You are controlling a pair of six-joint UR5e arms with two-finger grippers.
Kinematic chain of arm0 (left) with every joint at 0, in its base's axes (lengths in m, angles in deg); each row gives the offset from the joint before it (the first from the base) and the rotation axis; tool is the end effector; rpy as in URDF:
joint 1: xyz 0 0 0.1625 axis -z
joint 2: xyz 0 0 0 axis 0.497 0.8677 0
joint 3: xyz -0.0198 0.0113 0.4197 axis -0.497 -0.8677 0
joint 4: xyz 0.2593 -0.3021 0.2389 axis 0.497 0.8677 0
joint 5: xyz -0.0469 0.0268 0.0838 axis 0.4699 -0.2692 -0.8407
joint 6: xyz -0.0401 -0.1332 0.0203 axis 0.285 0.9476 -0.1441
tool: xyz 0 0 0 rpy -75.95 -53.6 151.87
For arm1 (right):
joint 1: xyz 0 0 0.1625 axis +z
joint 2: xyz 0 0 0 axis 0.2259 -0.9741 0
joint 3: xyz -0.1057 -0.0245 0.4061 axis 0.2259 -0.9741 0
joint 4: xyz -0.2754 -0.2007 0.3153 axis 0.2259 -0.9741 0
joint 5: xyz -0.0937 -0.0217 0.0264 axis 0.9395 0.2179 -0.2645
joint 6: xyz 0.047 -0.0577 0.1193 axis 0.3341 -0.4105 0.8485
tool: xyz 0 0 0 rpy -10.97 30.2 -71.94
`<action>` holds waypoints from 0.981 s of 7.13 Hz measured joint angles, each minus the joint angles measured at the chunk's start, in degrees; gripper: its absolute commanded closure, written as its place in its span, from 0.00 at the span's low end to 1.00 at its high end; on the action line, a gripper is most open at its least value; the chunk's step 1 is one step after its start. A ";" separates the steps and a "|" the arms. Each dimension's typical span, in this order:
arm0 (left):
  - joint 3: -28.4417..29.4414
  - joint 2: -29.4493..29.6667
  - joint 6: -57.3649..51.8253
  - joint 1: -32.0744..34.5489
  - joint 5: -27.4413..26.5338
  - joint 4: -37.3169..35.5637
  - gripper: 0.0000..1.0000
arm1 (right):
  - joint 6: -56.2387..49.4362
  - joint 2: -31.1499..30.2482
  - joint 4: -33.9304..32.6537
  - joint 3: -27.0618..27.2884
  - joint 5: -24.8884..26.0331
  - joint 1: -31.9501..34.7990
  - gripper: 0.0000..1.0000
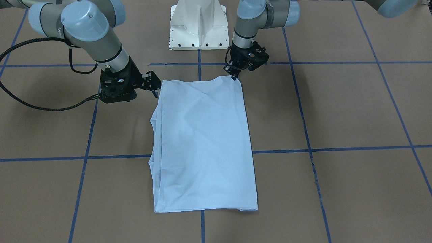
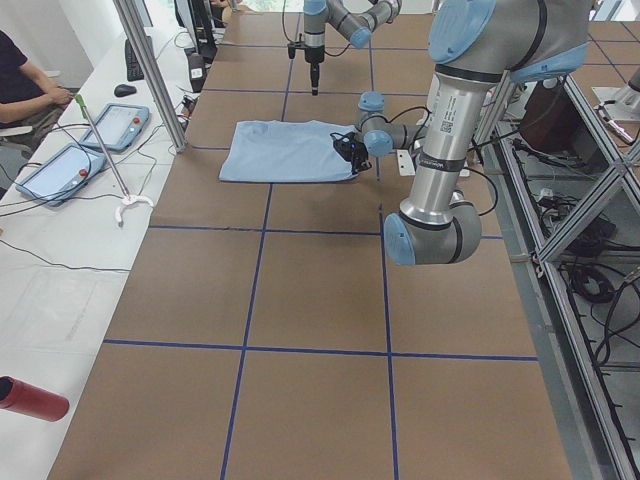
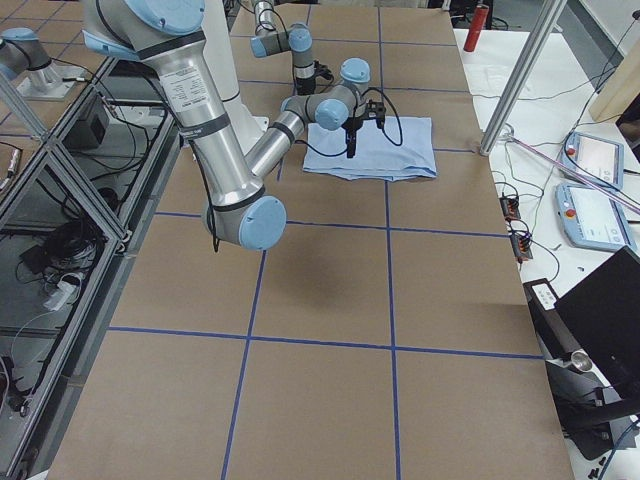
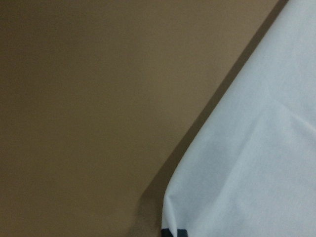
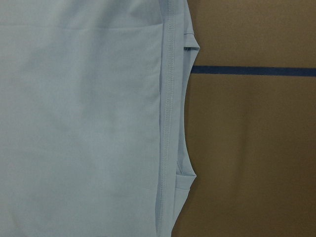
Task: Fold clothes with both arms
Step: 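Move the right gripper to the shirt's near corner beside the left gripper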
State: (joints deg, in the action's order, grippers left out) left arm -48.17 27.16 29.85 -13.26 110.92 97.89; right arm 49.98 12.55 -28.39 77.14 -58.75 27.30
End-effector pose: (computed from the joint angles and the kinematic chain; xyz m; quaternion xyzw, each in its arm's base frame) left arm 0.6070 -0.3054 0.2562 -0.0787 0.4204 -0.3097 0.8492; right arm -0.4685 -0.4797 0.2361 0.0128 -0.4472 -0.0072 0.8943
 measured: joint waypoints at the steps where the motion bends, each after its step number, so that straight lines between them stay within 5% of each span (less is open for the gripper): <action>1: -0.87 -0.07 -1.27 -0.02 0.11 -0.02 1.00 | 4.60 -0.28 0.37 0.45 0.39 -0.94 0.00; 4: -1.38 0.31 -2.46 -0.23 0.28 -0.01 1.00 | 27.15 -1.17 1.01 3.23 10.35 -11.11 0.00; 7: -1.37 0.53 -4.33 -0.25 0.31 0.05 1.00 | 34.68 -1.86 0.98 2.40 19.45 -19.24 0.00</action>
State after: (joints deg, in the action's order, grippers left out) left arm -49.53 27.69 25.53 -13.51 111.23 97.95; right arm 84.67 10.69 -27.41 79.54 -39.30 8.06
